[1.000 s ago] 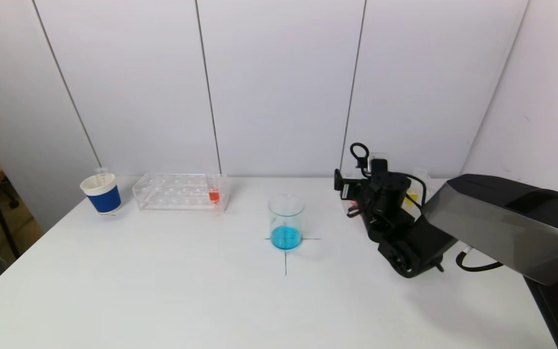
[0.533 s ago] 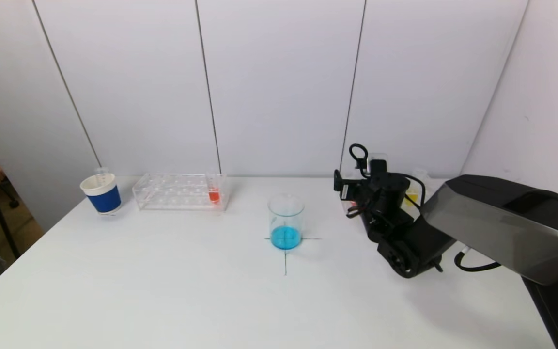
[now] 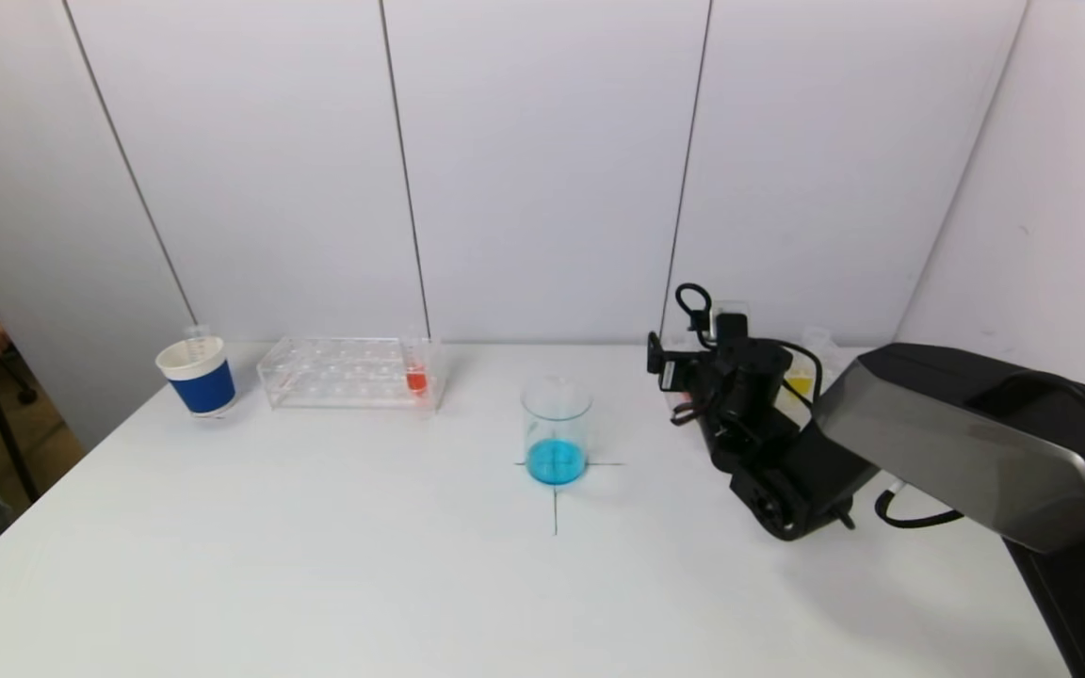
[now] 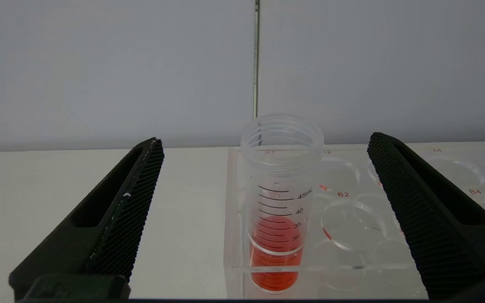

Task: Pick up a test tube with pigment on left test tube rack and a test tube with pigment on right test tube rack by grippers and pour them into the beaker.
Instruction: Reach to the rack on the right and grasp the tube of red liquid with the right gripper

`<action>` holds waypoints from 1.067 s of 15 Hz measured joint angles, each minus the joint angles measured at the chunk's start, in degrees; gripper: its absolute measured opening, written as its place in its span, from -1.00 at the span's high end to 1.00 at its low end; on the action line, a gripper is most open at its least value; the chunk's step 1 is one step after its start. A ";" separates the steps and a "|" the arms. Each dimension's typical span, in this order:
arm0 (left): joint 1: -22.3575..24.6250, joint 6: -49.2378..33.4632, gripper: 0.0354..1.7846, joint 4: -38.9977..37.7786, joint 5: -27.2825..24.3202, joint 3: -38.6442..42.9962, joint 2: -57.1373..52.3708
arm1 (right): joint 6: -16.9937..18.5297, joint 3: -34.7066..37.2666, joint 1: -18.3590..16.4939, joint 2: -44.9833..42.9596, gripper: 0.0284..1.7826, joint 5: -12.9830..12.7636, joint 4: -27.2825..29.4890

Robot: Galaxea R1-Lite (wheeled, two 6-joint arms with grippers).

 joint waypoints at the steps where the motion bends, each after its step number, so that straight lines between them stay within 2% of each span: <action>1: 0.00 0.01 -0.98 0.00 0.00 0.00 0.00 | 0.00 -0.05 -0.02 0.11 -0.98 0.02 0.00; 16: 0.00 0.01 -0.98 0.00 0.00 0.00 0.00 | -0.09 -0.38 -0.18 0.33 -0.98 0.00 0.06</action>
